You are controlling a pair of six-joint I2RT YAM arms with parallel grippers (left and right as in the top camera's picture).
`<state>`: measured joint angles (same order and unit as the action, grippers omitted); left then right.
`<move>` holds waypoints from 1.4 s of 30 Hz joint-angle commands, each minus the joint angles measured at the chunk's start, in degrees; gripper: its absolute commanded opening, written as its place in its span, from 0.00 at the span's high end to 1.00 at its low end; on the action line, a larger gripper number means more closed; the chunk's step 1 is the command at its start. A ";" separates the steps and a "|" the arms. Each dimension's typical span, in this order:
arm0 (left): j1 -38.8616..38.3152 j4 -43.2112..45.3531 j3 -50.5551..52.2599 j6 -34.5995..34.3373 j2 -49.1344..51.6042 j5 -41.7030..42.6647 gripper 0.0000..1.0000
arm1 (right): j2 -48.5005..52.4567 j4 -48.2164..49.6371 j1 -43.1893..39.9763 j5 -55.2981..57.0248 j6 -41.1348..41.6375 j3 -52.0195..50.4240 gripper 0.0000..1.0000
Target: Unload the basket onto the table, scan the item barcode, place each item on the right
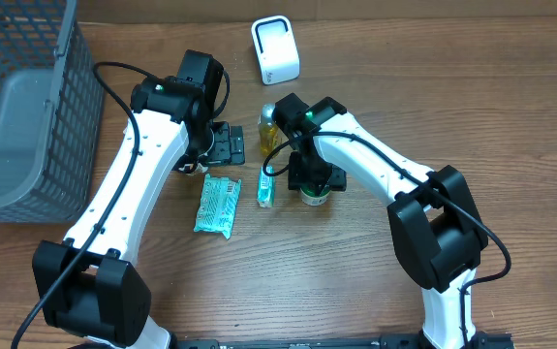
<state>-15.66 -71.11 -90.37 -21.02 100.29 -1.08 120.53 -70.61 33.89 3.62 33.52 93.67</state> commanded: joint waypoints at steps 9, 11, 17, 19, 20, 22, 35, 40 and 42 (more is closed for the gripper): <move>0.26 0.02 -0.15 -0.39 -0.22 0.26 0.00 | -1.07 -0.31 -0.07 1.22 -0.96 1.81 0.00; 0.26 0.02 -0.15 -0.37 -0.22 0.26 0.01 | -1.86 -0.59 -0.26 1.22 -0.96 3.28 0.00; 0.26 0.02 -0.15 -0.39 -0.22 0.26 0.00 | -4.13 -0.55 -2.21 1.25 -0.94 6.08 0.00; 0.26 0.02 -0.15 -0.37 -0.22 0.26 0.01 | -4.17 -0.37 -3.65 1.25 -0.96 6.40 0.00; 0.26 0.02 -0.15 -0.39 -0.22 0.26 0.00 | -4.17 -0.15 -4.72 1.25 -0.96 6.49 0.00; 0.26 0.02 -0.15 -0.37 -0.22 0.26 0.01 | -4.17 0.33 -6.99 1.25 -0.96 6.49 0.00; 0.26 0.02 -0.15 -0.39 -0.22 0.26 0.00 | -4.15 2.69 -19.32 1.29 -0.96 6.47 0.00; 0.26 -0.39 -0.15 0.90 -0.22 -0.81 0.00 | -4.15 2.69 -21.49 1.27 -0.96 6.47 0.00; 0.26 -0.46 -0.15 1.55 -0.22 -1.16 0.01 | -4.15 2.71 -21.90 1.27 -0.96 6.47 0.00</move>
<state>-15.66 -71.33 -90.37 -20.88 100.29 -1.15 118.24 -68.12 12.32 4.51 32.60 98.70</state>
